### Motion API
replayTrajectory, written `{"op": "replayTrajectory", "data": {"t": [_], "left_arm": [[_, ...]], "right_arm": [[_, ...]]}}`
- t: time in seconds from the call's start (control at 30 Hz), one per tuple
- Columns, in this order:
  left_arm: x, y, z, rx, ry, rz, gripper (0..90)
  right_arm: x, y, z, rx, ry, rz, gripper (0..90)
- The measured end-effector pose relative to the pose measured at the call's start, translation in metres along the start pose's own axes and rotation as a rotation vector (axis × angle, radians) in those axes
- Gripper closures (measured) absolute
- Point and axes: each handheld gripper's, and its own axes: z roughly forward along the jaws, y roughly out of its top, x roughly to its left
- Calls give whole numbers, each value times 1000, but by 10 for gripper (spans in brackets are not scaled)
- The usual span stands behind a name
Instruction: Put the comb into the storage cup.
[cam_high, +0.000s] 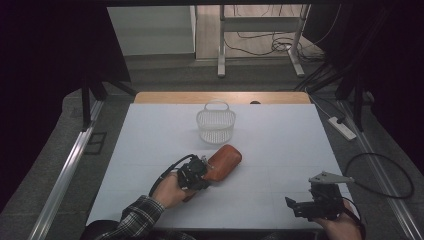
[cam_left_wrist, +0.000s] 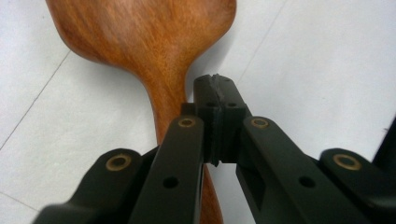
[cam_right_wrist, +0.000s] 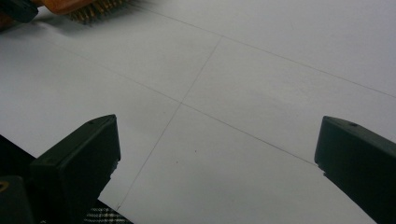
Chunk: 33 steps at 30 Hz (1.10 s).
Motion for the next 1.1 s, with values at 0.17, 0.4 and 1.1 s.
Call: {"op": "replayTrajectory", "data": {"t": [0.17, 0.4, 1.1], "left_arm": [[-4, -1, -15, -50, -2, -8, 893], [-5, -4, -26, -78, 38, -25, 854], [5, -10, -32, -104, 122, -146, 159]], "right_arm": [[0, 0, 0, 0, 0, 2, 5], [0, 0, 0, 1, 0, 0, 5], [0, 0, 0, 2, 0, 0, 6]]}}
